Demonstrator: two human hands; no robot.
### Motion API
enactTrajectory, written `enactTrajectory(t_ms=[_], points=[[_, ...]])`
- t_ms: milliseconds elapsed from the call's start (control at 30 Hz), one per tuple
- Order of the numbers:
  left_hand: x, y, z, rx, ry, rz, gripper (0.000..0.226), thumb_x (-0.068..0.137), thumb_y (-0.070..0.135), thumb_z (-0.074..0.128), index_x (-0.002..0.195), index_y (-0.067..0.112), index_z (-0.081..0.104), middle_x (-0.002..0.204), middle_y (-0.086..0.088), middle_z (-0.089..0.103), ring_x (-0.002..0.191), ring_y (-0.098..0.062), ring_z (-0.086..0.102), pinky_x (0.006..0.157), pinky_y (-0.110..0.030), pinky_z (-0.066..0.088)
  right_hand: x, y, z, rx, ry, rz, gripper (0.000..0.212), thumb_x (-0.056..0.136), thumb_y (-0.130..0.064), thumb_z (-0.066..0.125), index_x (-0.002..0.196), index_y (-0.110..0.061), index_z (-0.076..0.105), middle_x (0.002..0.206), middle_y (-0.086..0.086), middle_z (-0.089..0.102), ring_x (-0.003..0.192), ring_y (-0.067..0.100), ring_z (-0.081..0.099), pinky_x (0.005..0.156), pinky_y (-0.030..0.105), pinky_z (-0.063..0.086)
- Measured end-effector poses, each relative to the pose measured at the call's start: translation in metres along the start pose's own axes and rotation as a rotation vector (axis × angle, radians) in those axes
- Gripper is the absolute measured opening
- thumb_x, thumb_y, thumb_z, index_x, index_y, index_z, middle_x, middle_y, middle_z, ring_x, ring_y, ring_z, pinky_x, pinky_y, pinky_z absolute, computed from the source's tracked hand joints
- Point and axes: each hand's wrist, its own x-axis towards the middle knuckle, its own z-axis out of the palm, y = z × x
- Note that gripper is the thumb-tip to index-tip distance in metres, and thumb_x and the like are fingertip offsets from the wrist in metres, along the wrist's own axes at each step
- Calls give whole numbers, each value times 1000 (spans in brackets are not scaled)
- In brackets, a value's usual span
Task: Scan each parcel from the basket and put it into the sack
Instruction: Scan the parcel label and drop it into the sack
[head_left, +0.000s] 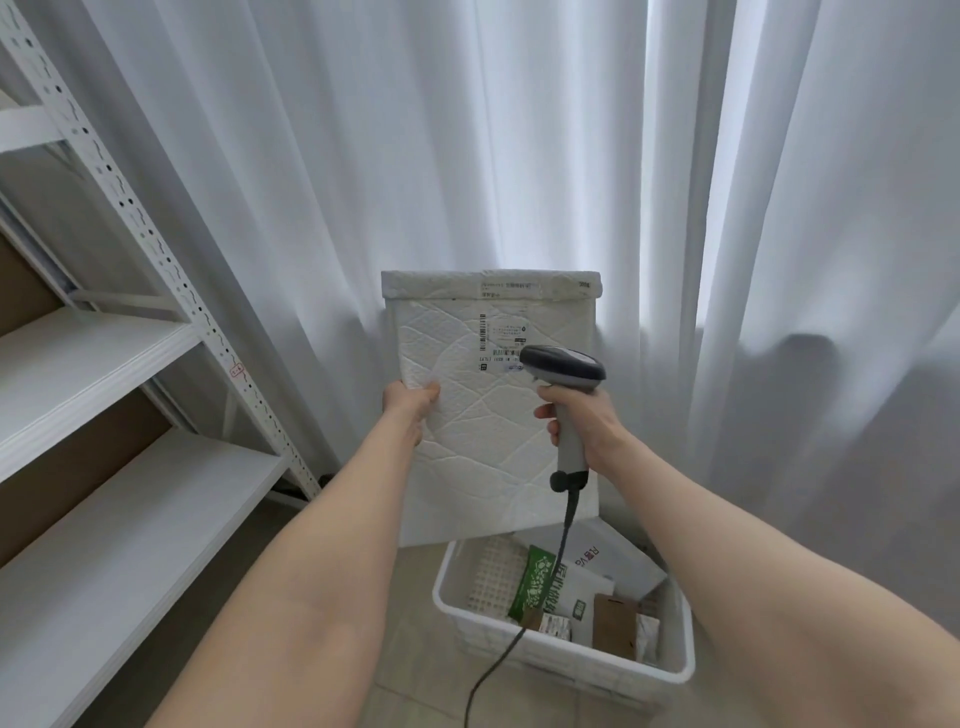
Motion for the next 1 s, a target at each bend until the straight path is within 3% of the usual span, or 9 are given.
enactTrajectory(t_ms=[300,1000], points=[[3,-8,8,29,-15,-52,45,86,3,68,127,-7,53,129,-19,58,115,-32,58,99,-43,46,-3,-5,-4,-107,3,27,4,87,-3,59,87,-5,62,66,10,59,49,16,47,48,26,40],[3,-8,1,19,10,-47,41,89,2,63,127,-7,52,130,-19,57,118,-30,56,94,-34,45,-14,-16,3,-122,31,88,5,85,-3,56,81,-7,57,59,6,49,43,14,43,45,22,37]])
